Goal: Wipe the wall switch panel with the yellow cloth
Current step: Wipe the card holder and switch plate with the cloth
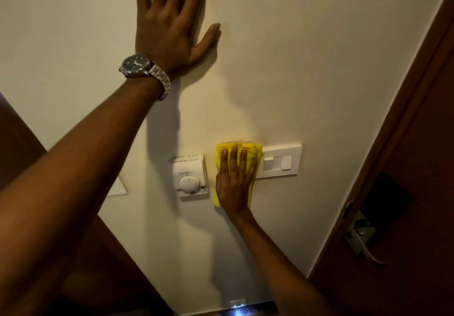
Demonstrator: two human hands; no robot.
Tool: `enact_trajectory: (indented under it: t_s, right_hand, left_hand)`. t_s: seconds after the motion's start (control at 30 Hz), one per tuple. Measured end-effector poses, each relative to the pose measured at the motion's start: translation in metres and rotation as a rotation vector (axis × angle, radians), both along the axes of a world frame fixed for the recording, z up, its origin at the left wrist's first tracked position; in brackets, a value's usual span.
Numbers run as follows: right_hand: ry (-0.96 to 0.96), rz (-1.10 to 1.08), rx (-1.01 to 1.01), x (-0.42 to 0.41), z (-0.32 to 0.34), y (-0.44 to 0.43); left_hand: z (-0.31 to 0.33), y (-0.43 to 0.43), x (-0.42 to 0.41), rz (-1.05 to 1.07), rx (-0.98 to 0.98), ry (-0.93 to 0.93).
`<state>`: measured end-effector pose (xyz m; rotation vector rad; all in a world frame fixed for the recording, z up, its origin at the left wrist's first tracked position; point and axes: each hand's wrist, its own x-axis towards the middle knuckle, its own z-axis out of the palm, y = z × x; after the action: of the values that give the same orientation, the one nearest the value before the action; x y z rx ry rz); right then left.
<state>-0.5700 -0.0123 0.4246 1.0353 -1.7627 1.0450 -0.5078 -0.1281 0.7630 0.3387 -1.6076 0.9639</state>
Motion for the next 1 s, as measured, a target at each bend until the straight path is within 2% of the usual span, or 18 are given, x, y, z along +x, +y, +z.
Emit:
enact_trajectory:
  t_s: [0.17,0.37,0.57,0.7,0.77,0.9,1.0]
  right_hand:
    - [0.051,-0.016,0.132,0.002,-0.036,0.020]
    - [0.009,0.043,0.088,0.000,-0.009,0.008]
    - [0.125,0.040,0.228,-0.003,-0.043,0.024]
    - [0.097,0.083,0.126,-0.003,-0.008,0.007]
    - [0.067,0.086,0.127,-0.001,-0.012,0.009]
    - [0.145,0.077,0.256,-0.003,-0.048,0.029]
    - [0.117,0.128,0.189,-0.001,-0.028,0.017]
  left_hand:
    - [0.003,0.002,0.003,0.006,0.045,-0.045]
    - [0.000,-0.003,-0.002,-0.016,0.016,-0.009]
    - [0.002,-0.002,-0.001,-0.018,0.004,-0.018]
    - [0.001,-0.008,-0.004,-0.024,-0.014,0.017]
    - [0.000,-0.009,-0.004,-0.022,-0.011,0.027]
    - [0.002,-0.005,-0.002,-0.031,0.009,-0.011]
    - [0.000,-0.005,-0.003,-0.031,-0.011,0.002]
